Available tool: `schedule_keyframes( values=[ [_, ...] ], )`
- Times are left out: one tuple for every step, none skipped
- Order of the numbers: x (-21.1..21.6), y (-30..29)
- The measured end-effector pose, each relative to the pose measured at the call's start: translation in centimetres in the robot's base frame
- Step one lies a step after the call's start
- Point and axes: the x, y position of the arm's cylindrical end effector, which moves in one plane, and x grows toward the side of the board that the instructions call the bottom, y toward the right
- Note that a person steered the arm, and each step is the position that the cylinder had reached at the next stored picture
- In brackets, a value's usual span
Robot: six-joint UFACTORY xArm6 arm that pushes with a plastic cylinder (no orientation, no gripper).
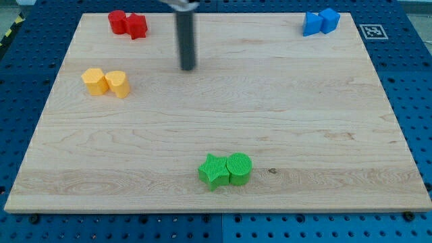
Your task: Slide the red blocks to the right
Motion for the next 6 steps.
schedule_keyframes(
  values=[
    [-3.6, -10.0],
    [-7.8, -19.9],
    [-8.2, -20.1],
    [-14.5, -18.7],
    [-15.1, -18.5],
    [-14.7, -16.4]
  ],
)
